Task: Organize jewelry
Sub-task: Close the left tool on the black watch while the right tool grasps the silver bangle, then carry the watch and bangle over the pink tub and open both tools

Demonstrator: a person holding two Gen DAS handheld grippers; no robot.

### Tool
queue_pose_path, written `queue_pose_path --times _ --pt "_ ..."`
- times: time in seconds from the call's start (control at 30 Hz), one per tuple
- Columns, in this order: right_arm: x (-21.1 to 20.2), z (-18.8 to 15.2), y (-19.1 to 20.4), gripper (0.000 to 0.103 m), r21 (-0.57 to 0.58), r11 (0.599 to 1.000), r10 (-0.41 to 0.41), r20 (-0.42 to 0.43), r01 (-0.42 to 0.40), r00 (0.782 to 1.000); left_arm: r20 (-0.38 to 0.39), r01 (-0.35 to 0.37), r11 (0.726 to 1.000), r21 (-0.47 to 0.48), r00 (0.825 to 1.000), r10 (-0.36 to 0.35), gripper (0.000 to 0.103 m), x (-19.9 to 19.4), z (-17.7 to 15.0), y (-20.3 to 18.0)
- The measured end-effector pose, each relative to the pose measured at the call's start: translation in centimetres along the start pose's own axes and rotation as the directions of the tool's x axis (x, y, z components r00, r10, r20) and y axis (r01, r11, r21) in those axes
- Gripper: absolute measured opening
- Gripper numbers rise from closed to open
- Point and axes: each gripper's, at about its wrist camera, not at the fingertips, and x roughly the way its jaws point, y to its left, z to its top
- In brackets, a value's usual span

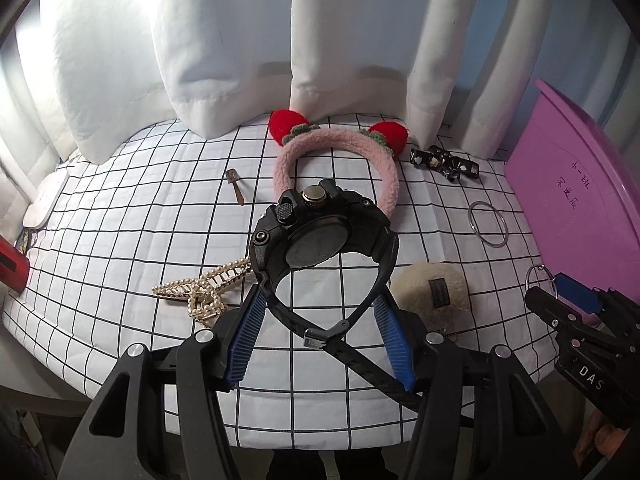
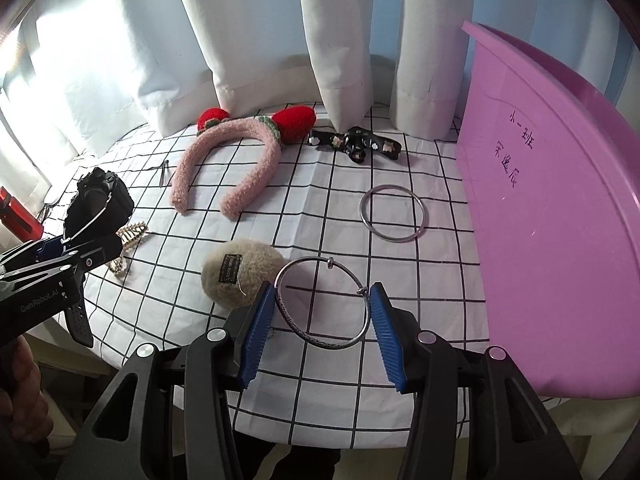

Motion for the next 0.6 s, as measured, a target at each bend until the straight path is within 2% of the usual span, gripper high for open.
queue_pose_path --times 0.37,0.6 --pt "-6.5 3.4 -1.2 0.047 0.029 0.999 -0.044 0.149 0.040 0.988 0.139 0.061 0.994 0.092 0.988 -0.073 0.054 -4.3 4.7 -3.4" --pt "-9.8 4.0 -4.4 0.047 0.093 0.991 -0.113 0.216 0.095 0.970 0.172 0.116 0.977 0.180 0.974 -0.147 0.055 -5.6 6.7 -7.3"
